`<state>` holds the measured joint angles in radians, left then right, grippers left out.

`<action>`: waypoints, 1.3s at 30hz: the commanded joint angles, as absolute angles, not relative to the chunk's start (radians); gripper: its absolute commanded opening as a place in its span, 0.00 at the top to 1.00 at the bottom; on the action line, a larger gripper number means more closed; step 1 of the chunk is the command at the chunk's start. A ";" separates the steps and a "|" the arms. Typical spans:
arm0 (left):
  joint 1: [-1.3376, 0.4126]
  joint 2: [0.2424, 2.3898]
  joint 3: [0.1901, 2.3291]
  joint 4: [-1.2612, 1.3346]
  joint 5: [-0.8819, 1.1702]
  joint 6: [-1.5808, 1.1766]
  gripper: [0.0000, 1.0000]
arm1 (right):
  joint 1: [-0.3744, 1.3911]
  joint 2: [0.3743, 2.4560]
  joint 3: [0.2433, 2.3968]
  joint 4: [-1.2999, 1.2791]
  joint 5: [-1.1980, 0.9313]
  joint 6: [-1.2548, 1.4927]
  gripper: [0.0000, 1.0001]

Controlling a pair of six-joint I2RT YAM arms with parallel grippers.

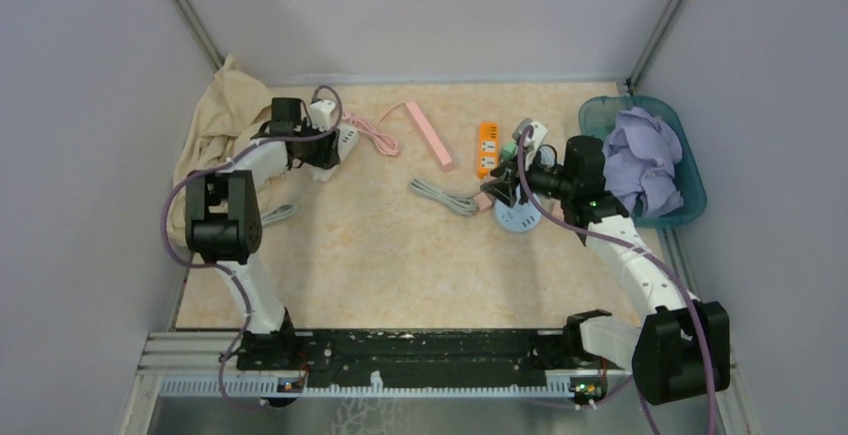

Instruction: Pull the plug off the socket

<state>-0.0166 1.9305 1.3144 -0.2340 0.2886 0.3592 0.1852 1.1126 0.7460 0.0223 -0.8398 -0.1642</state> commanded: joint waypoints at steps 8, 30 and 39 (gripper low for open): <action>-0.218 1.605 1.097 -0.164 0.417 0.300 1.00 | 0.174 1.084 0.752 0.069 -0.852 -0.178 0.54; -0.778 1.153 0.580 0.247 0.433 0.234 1.00 | 0.173 1.087 0.743 0.071 -0.861 -0.200 0.54; -0.939 1.155 0.522 0.341 0.334 0.240 1.00 | 0.169 1.094 0.738 0.074 -0.864 -0.204 0.54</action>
